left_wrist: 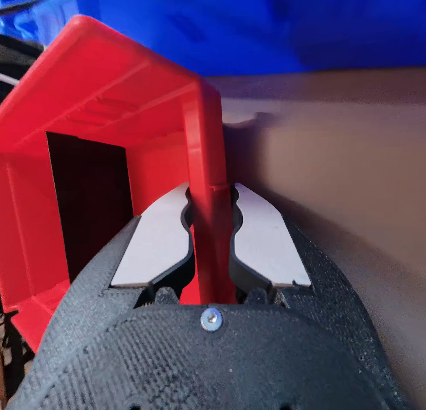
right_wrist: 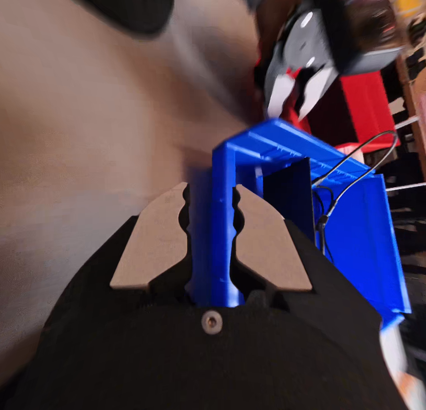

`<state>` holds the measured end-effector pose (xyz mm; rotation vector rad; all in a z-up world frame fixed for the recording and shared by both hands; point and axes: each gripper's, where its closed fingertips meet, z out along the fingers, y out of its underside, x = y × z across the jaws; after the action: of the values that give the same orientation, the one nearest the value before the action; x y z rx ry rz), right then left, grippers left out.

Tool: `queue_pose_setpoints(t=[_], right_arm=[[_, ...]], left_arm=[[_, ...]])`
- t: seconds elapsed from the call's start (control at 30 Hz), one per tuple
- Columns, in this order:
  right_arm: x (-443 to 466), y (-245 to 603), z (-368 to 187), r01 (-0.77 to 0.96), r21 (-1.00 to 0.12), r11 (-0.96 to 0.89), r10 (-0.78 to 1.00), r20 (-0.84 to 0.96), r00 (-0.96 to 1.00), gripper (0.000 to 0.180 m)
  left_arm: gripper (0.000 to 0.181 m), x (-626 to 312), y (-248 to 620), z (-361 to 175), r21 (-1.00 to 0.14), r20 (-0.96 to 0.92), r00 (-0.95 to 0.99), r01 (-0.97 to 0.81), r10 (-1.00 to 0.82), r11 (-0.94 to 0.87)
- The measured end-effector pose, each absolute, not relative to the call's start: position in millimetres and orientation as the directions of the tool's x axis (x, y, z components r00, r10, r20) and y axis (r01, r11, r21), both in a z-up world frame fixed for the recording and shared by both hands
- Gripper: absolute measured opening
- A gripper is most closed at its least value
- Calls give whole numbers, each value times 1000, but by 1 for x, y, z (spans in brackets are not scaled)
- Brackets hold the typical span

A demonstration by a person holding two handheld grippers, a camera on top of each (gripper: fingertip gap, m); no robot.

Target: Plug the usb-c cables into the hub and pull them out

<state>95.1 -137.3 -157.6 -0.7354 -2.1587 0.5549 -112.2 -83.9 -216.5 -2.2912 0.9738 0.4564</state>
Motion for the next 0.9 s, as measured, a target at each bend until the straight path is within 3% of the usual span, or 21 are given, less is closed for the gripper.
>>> queue_pose_setpoints(t=[0.1,0.2,0.3,0.37,0.43,0.63,0.9], right_arm=[[119,-137,-124,283,-764,581,798,463,-386,33],[152,-86,-109,334,-862,381,921,384,-61,32],[190,-34,-118,301,-949,97,946,182,267,32],[202,-12,-138,309,-951,6,918,128,376,39],[192,-8,-150,316,-947,-56,917,77,392,47],[147,15,-159,346,-927,-148,886,31,462,53],[141,20,-162,309,-930,-198,864,-17,503,28]], left_arm=[[32,-102,-91,-213,-437,-528,657,-754,-539,-491],[42,-93,-107,-193,-537,-535,708,-706,-460,-462],[44,-59,-133,-164,-756,-318,854,-490,-411,-434],[45,-24,-146,-147,-875,-83,914,-258,-398,-410],[52,5,-150,-139,-912,74,930,-83,-361,-401],[66,27,-114,-146,-932,172,981,133,-90,-336],[59,24,-80,-181,-898,174,984,168,22,-406]])
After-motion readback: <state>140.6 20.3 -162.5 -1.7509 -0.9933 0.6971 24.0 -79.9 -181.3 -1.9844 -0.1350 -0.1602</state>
